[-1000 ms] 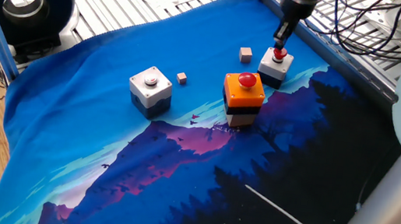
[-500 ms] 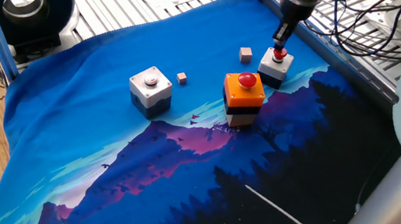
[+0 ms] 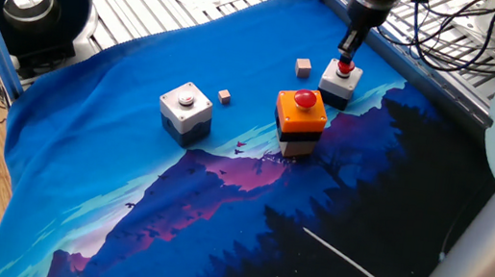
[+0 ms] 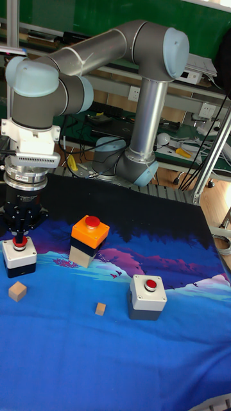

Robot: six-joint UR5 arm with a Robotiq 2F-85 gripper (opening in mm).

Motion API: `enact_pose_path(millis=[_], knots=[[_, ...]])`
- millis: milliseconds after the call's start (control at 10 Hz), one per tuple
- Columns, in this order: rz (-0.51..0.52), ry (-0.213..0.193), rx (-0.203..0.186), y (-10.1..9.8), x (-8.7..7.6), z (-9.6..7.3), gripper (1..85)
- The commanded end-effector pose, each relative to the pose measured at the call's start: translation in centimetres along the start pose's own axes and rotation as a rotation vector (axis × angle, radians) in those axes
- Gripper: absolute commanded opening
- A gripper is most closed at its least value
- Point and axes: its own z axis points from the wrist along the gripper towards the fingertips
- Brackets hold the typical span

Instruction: Press three buttons from left to right in sequence

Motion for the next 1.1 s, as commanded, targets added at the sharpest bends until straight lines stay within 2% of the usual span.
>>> enact_pose_path(millis=[0, 500, 800, 1000], knots=[[0.009, -0.009, -0.012, 0.1, -0.2, 0.0, 1.0], [-0.001, -0.001, -0.007, 0.0, -0.3, 1.0, 1.0], [0.008, 0.018, -0.003, 0.4, -0.2, -0.3, 1.0], [0.008, 0.038, -0.007, 0.6, -0.2, -2.2, 1.0]])
